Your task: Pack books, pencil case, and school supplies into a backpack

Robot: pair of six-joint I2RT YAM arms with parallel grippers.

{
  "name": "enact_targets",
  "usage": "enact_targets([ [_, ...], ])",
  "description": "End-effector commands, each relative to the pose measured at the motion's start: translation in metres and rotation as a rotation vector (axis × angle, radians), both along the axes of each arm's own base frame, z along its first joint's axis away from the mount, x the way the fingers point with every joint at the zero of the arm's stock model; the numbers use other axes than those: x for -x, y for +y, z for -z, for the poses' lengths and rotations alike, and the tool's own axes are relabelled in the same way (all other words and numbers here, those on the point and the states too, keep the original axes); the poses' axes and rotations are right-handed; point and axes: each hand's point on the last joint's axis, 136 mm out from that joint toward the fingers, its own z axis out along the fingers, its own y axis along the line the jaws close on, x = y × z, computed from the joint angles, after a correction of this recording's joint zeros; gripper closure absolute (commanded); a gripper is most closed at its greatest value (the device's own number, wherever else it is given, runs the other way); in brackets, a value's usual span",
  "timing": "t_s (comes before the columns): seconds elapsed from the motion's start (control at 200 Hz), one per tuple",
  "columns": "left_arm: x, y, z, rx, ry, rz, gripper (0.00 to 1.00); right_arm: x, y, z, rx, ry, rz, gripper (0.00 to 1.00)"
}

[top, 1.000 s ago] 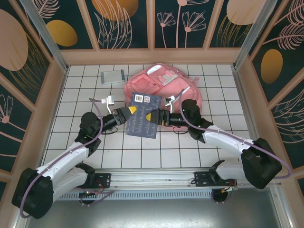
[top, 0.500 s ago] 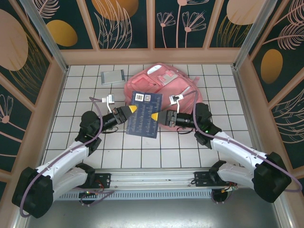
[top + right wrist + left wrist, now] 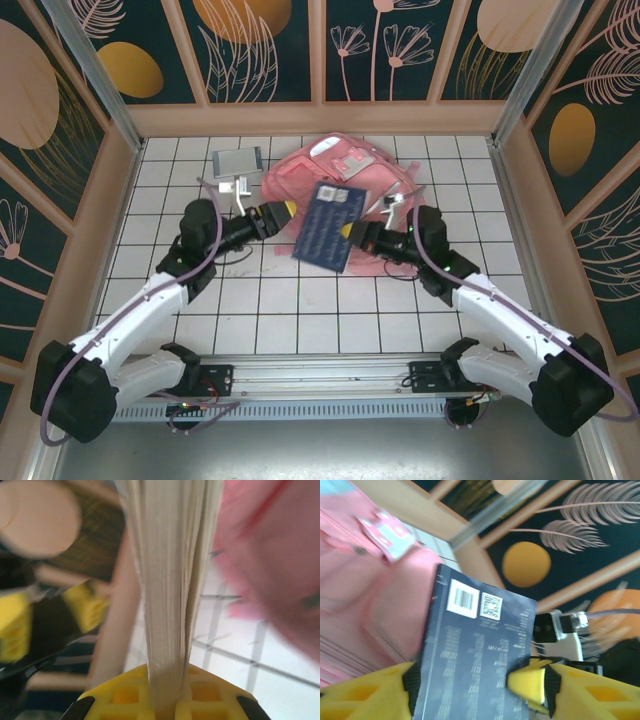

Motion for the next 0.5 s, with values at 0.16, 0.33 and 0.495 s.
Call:
enact_targets([
  [0.16,-0.042,-0.044,0.055,-0.523,0.034,0.042,0.23,-0.038,-0.172,-0.005,0.373,0.082,0.620,1.00],
  [0.33,-0.063,-0.107,0.092,-0.739,0.026,0.168,0.19,-0.026,-0.236,-0.038,0.350,0.021,0.821,1.00],
  [0.495,-0.084,-0.148,0.123,-0.740,0.052,0.247,0.19,-0.021,-0.246,-0.048,0.321,0.004,0.842,1.00],
])
